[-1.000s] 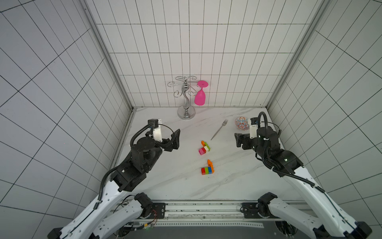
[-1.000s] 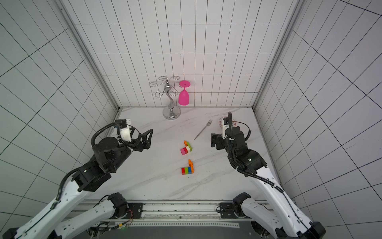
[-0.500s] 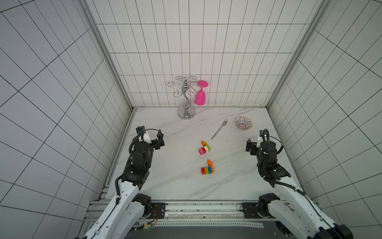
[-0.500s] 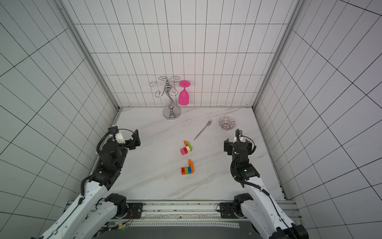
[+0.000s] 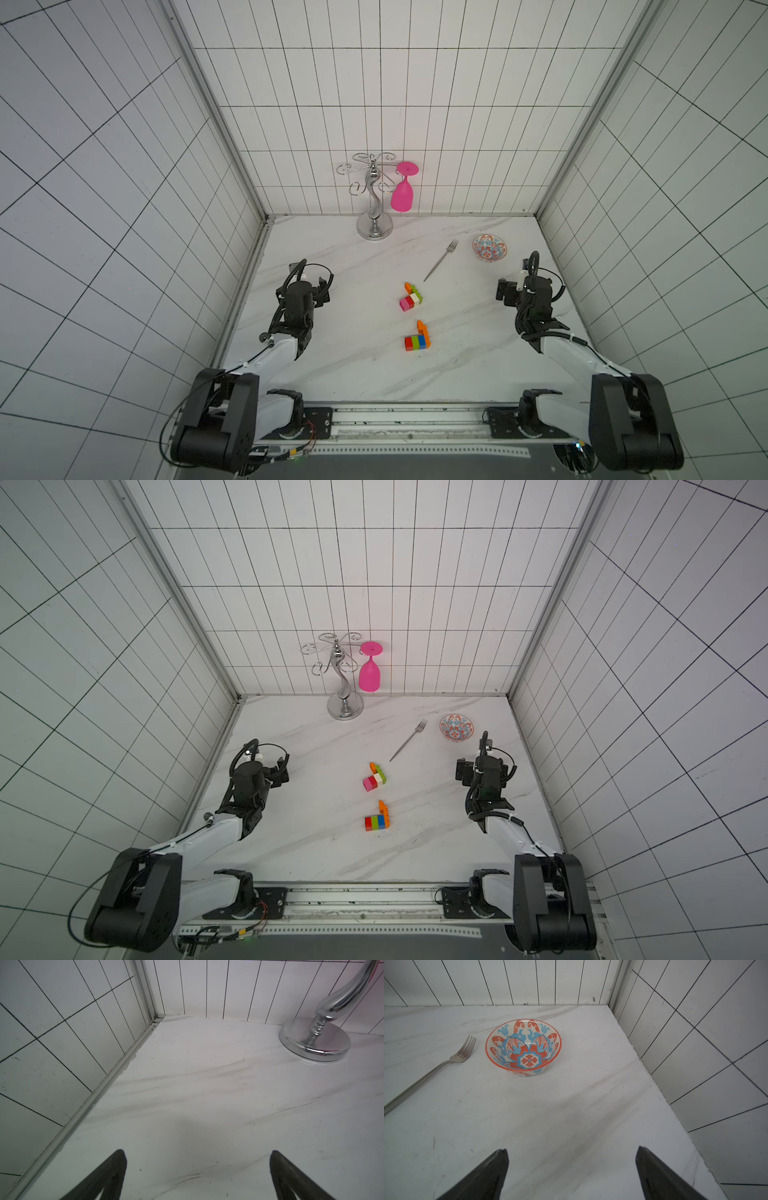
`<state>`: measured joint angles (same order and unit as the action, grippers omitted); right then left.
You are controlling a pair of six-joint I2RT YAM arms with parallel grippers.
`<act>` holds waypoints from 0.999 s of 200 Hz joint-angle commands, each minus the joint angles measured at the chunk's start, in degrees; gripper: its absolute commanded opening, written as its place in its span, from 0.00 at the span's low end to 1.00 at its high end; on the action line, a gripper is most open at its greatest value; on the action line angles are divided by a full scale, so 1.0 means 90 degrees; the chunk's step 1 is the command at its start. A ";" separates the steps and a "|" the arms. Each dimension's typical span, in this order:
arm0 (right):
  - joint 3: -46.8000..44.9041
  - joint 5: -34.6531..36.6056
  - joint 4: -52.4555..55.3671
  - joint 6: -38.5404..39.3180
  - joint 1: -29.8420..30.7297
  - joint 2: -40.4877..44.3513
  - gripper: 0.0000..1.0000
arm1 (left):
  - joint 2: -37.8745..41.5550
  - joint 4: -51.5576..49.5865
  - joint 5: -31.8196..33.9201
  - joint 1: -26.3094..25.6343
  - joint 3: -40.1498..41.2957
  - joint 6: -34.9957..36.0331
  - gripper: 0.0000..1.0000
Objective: Assemble the letter r with lego
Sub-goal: Reset both arms
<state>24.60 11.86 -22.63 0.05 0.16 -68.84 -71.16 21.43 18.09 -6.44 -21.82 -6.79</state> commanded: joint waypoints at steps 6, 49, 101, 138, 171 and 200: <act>-0.0172 -0.0614 -0.0837 -0.0141 -0.0169 -0.0409 0.99 | -0.0373 0.1158 -0.0718 0.0162 -0.0073 0.0366 0.99; -0.0134 -0.1158 -0.1700 -0.0135 -0.0318 -0.0962 0.99 | -0.0736 0.1956 -0.1682 0.0711 -0.0037 0.0276 0.99; -0.0466 -0.1545 -0.3261 -0.0214 -0.0345 -0.1864 0.99 | -0.1674 0.3070 -0.2026 0.1097 0.0060 0.0092 0.99; -0.0300 -0.1304 -0.3117 0.0142 0.0001 -0.2068 0.99 | -0.2079 0.2645 -0.2159 0.1096 -0.0401 0.0176 0.99; 0.0040 -0.1189 -0.2694 -0.0108 -0.0120 -0.2203 0.99 | -0.2057 0.2550 -0.1813 0.1036 -0.0428 0.0140 0.98; 0.0001 -0.1142 -0.2712 -0.0074 -0.0114 -0.2175 0.98 | -0.2035 0.2513 -0.1757 0.1026 -0.0428 0.0137 0.98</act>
<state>23.11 0.69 -46.74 -1.02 -0.54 -88.03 -90.04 43.57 1.13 3.05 -25.08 -6.00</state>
